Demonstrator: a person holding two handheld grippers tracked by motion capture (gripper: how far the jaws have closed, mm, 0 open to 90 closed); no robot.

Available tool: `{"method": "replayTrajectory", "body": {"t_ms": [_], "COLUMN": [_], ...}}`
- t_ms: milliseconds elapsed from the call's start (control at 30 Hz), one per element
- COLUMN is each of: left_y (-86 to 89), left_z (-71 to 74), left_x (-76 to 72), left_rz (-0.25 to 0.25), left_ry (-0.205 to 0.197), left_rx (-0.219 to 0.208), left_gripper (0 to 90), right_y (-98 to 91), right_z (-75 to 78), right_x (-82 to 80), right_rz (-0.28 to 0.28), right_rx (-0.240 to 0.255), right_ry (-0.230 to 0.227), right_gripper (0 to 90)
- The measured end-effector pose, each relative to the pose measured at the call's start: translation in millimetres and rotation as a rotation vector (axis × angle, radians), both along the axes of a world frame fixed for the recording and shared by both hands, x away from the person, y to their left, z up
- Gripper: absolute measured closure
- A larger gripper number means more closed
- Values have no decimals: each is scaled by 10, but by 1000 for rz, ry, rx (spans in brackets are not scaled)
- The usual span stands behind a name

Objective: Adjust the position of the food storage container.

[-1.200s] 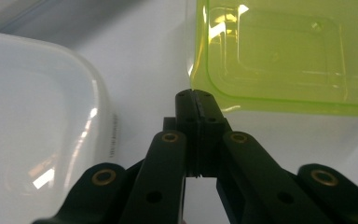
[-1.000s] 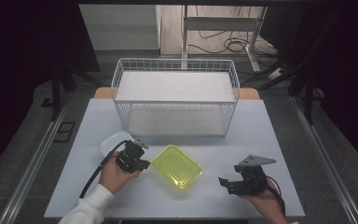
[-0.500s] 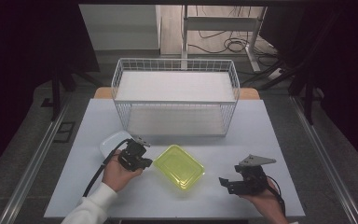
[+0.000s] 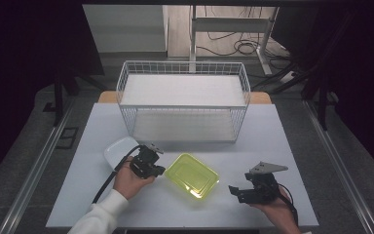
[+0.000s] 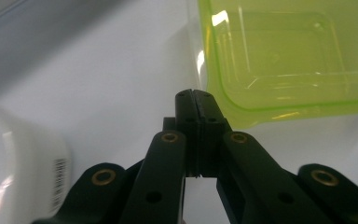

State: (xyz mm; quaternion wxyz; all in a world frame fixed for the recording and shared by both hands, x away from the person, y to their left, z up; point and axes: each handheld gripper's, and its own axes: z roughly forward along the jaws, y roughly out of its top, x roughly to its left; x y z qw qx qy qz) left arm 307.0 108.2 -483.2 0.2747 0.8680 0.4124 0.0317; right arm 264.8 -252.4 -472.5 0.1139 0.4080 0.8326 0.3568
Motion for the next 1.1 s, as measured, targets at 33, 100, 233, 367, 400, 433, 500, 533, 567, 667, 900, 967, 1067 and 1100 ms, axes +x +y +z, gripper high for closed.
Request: {"method": "replayTrajectory", "body": {"t_ms": [33, 100, 233, 367, 400, 433, 500, 533, 567, 667, 900, 967, 1067, 1100], "left_y": [-24, -68, -131, -175, -183, -188, -188, -173, -159, -72, 242, 313, 356, 362], "left_z": [3, 2, -3, -3, -6, -7, -8, -5, 0, 36, 127, 125, 152, 160], "left_x": [-15, -38, -72, -94, -99, -104, -108, -110, -112, -143, -364, -411, -443, -457], "left_rz": [-11, -36, -47, -58, -60, -61, -62, -56, -53, -36, 6, 28, 33, 38], "left_ry": [0, -4, 9, 12, 13, 13, 13, 9, 5, -2, -28, -40, -51, -60], "left_rx": [-2, 0, -13, -18, -22, -22, -21, -22, -23, -43, -126, -145, -158, -168], "left_gripper": [897, 896, 896, 897, 897, 897, 896, 896, 896, 895, 874, 799, 552, 552], "right_y": [2, 1, -2, -11, -12, -12, -15, -16, -14, 23, 461, 657, 851, 851], "right_z": [-2, -5, -11, -10, -7, -7, 4, 17, 50, 152, 287, 225, 119, 119], "right_x": [0, 1, 3, 7, 6, 6, 1, -5, -21, -83, -339, -378, -363, -363], "right_rz": [-1, -2, -5, -6, -6, -6, -5, -5, -3, 40, 274, 324, 371, 371], "right_rx": [1, 2, 0, -4, -4, -4, -1, 0, -1, 13, -14, -53, -101, -101], "right_ry": [0, 2, 5, 6, 5, 5, -1, -4, -18, -34, 67, 105, 128, 128], "right_gripper": [204, 204, 204, 204, 205, 205, 218, 230, 251, 376, 809, 875, 891, 891]}}
